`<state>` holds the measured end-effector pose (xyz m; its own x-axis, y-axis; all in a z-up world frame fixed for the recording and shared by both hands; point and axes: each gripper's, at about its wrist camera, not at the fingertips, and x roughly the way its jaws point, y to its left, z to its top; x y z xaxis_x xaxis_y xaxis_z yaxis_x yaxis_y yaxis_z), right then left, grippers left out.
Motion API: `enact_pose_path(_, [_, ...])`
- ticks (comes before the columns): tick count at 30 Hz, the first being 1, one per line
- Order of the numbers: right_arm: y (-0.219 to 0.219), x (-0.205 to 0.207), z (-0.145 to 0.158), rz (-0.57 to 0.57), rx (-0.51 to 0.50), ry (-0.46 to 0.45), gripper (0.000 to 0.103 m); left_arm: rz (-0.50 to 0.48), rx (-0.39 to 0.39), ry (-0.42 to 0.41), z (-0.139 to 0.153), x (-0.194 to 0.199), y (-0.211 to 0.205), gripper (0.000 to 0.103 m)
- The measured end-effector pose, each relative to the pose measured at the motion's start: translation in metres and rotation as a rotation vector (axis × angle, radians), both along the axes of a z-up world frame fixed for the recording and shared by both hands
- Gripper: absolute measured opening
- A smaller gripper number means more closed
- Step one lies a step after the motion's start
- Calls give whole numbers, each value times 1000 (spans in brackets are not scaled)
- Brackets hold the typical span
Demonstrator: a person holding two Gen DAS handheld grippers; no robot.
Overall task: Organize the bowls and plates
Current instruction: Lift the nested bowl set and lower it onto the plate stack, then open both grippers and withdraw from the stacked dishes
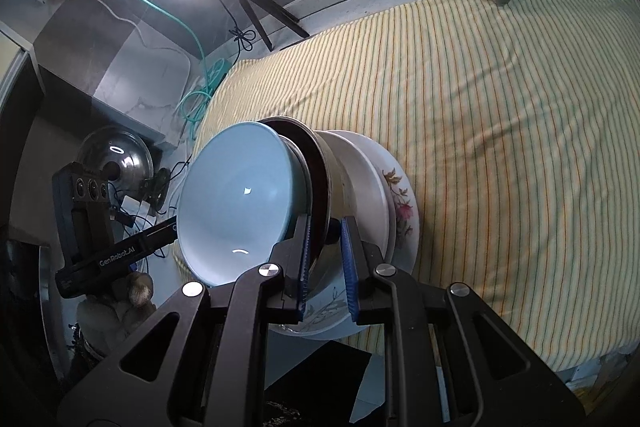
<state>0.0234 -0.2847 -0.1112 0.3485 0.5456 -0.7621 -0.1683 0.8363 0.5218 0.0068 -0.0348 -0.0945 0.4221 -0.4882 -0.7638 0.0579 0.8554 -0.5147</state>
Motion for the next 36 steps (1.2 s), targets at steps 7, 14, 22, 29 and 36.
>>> enact_pose_path(7, [-1, -5, 3, 8, -29, -14, 17, 17, 12, 1, 0, -3, 3, 15])
enact_pose_path(14, [-6, -11, 7, 0, -37, -28, 29, 21, 29, -14, 6, -9, 4, 16])
enact_pose_path(22, [-9, -19, 16, -7, -52, -56, 29, 30, 60, -34, 14, -18, 7, 22])
enact_pose_path(29, [-5, -34, 34, -12, -99, -129, 53, 18, 131, -84, 26, -31, -1, 26])
enact_pose_path(36, [6, -52, 56, -10, -171, -227, 64, 19, 258, -178, 48, -48, -13, 58])
